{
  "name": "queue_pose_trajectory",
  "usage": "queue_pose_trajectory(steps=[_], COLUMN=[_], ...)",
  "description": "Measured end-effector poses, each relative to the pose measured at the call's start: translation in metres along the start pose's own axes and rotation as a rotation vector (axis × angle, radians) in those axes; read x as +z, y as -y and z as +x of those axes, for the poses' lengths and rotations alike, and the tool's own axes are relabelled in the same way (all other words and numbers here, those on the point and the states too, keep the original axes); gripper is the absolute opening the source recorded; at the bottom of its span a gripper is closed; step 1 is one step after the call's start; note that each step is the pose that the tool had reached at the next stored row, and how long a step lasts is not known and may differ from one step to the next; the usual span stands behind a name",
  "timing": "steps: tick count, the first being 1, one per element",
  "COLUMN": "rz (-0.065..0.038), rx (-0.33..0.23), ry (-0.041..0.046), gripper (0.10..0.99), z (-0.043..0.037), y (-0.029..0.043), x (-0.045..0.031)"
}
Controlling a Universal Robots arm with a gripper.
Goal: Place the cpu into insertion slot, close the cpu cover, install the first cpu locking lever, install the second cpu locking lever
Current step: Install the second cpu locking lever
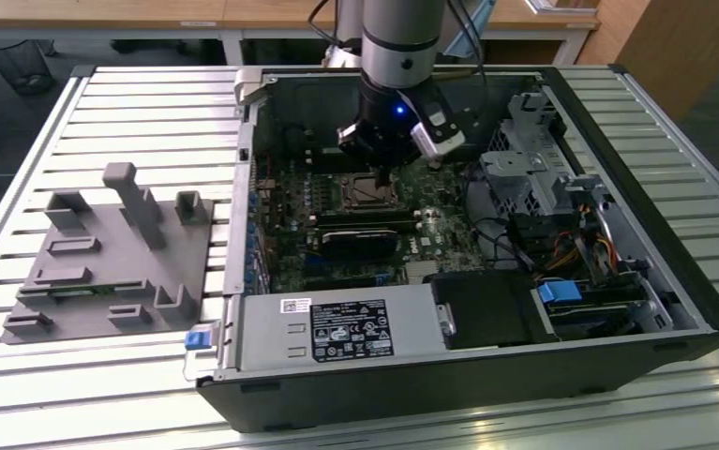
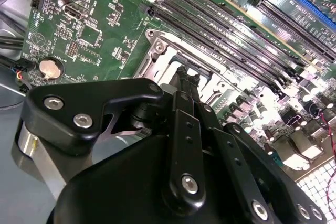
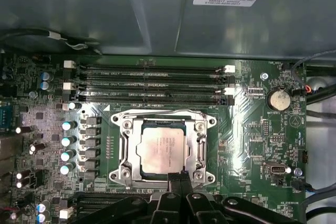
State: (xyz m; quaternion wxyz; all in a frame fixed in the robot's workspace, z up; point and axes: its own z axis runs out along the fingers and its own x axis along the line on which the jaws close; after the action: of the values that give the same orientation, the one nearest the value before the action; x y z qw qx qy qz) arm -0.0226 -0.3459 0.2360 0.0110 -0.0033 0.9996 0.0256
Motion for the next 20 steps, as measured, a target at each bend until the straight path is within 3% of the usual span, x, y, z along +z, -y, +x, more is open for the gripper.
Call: queue_pose_trajectory(steps=[11,20], rz=[-0.001,-0.009], rx=[0.0,0.0], ry=[-0.0002,-0.002], gripper=[0.106,0.106], z=[0.0,0.0003], y=[0.0066,0.0172], x=[-0.0003,-0.0009])
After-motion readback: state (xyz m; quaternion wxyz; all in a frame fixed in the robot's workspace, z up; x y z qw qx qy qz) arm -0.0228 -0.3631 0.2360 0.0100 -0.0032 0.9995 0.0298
